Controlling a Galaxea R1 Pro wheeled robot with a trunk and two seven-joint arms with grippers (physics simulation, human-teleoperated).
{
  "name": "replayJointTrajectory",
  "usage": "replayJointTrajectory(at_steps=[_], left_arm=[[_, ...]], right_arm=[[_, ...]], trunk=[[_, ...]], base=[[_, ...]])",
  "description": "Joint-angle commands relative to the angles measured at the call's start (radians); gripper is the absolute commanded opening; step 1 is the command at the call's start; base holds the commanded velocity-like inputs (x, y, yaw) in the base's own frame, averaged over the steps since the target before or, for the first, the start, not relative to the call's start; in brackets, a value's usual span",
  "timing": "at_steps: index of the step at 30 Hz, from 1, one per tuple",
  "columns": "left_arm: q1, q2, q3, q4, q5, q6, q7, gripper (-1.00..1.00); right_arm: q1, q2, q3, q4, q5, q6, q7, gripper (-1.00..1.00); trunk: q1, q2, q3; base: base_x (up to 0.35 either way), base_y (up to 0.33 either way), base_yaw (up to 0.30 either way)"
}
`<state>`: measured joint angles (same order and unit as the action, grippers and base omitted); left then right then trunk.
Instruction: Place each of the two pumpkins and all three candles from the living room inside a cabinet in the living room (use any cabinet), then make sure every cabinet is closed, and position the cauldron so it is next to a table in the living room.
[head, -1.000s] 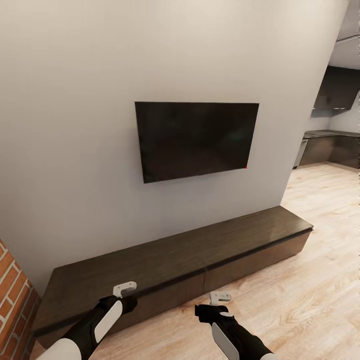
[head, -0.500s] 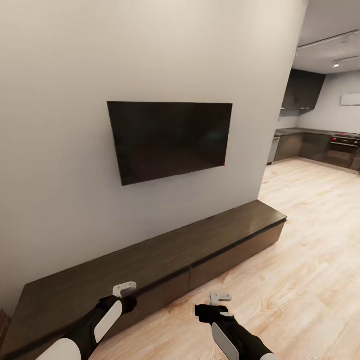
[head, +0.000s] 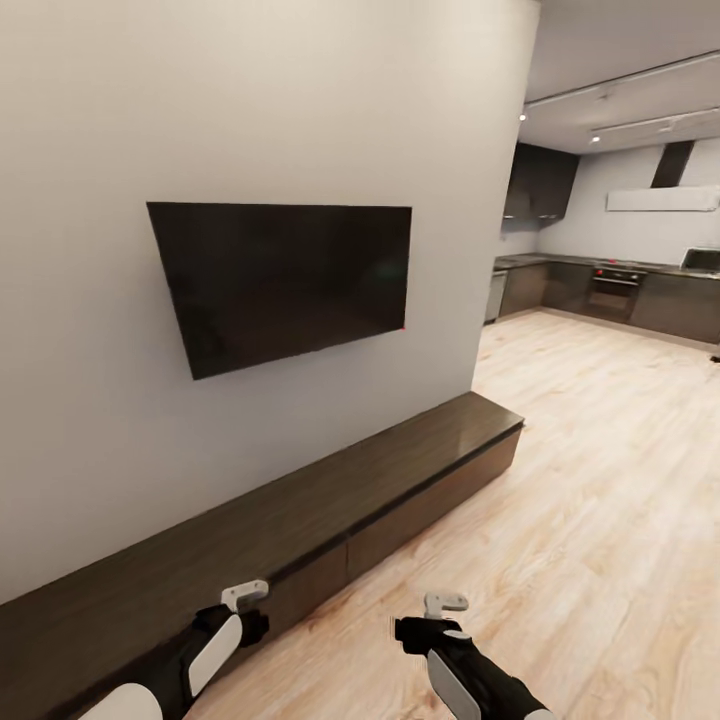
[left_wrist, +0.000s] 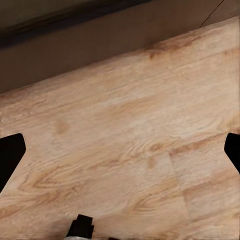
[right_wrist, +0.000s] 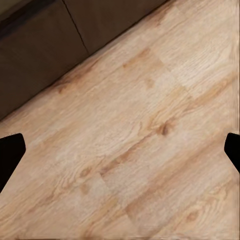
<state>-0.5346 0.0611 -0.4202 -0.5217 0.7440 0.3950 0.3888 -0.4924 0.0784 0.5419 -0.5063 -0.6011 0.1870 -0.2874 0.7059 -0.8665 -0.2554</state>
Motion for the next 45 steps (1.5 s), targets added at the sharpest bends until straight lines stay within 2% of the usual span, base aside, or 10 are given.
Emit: replayJointTrajectory(at_steps=[1,12,18,21,25,29,32,36,45], left_arm=[[0.0,-0.001,-0.01,0.019,0.01,0.002,0.009,1.0],[0.001,-0.006,-0.014,0.336,0.008,0.0,0.007,1.0],[0.028,-0.004,-0.011,0.419,0.01,0.0,0.015,1.0],[0.069,-0.002,-0.011,0.43,0.0,-0.005,0.016,1.0],[0.128,-0.003,-0.012,0.436,0.002,-0.05,0.01,1.0],[0.225,-0.001,-0.011,0.441,0.006,-0.145,0.007,1.0],[0.278,0.0,-0.011,0.442,0.007,-0.204,0.007,1.0],[0.3,-0.001,-0.011,0.441,0.004,-0.242,0.007,1.0],[0.304,-0.001,-0.011,0.44,0.005,-0.251,0.007,1.0]], right_arm=[[-0.001,0.0,0.008,0.01,-0.012,0.003,-0.009,1.0],[-0.001,-0.001,0.008,0.125,-0.039,-0.015,-0.009,1.0],[-0.001,-0.002,0.009,0.18,-0.051,-0.094,-0.009,1.0],[-0.001,-0.002,0.009,0.184,-0.052,-0.102,-0.009,1.0],[-0.001,-0.002,0.009,0.187,-0.052,-0.105,-0.009,1.0],[0.0,-0.002,0.009,0.197,-0.052,-0.107,-0.009,1.0],[-0.001,-0.001,0.009,0.199,-0.052,-0.107,-0.009,1.0],[-0.001,-0.002,0.009,0.199,-0.052,-0.108,-0.009,1.0],[-0.001,-0.001,0.009,0.2,-0.052,-0.11,-0.007,1.0]], trunk=[[0.0,-0.001,-0.001],[0.0,-0.001,-0.001],[0.0,-0.001,-0.001],[0.0,-0.001,-0.001],[0.0,-0.001,-0.001],[0.0,-0.001,-0.001],[0.0,-0.001,-0.001],[0.0,-0.001,-0.001],[0.0,-0.001,-0.001]], base=[[0.0,0.0,-0.28],[0.0,0.0,-0.28],[0.0,0.0,-0.28],[0.0,0.0,-0.28],[0.0,0.0,-0.28],[0.0,0.0,-0.28],[0.0,0.0,-0.28],[0.0,0.0,-0.28],[0.0,0.0,-0.28]])
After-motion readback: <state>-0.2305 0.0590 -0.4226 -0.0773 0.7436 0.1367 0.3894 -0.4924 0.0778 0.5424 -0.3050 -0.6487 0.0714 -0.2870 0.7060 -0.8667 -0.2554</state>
